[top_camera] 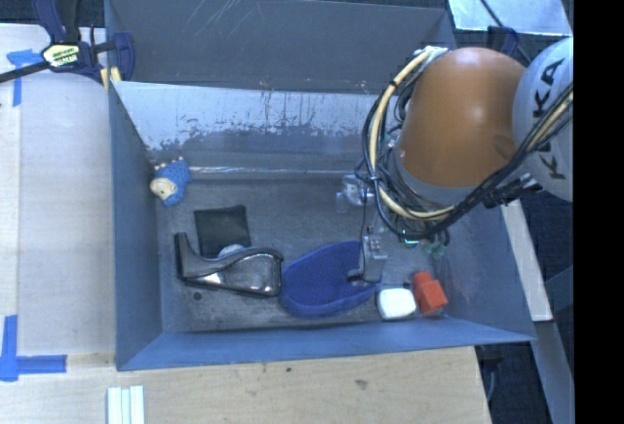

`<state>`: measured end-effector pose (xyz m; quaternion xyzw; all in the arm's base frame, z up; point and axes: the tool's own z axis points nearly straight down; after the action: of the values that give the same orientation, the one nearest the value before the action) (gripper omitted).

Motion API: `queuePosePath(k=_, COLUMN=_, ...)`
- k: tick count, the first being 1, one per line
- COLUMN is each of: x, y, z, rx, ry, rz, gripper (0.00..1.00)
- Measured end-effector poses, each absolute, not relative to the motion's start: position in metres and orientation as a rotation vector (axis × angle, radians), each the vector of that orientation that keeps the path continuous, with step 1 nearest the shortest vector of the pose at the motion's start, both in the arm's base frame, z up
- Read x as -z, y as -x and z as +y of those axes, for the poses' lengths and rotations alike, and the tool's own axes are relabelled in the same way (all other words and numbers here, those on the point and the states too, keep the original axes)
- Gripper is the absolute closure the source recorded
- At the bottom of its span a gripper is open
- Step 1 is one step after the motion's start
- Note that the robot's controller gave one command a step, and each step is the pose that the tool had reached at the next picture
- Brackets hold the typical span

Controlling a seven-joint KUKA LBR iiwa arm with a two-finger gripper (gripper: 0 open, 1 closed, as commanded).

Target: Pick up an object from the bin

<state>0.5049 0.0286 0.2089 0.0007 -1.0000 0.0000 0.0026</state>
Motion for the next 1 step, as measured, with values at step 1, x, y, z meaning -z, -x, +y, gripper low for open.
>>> queuePosePath(k=1, x=-0.0718, y=-0.4879, z=-0.0068, rx=0.002, ry=-0.264, rz=-3.14, gripper=0.0)
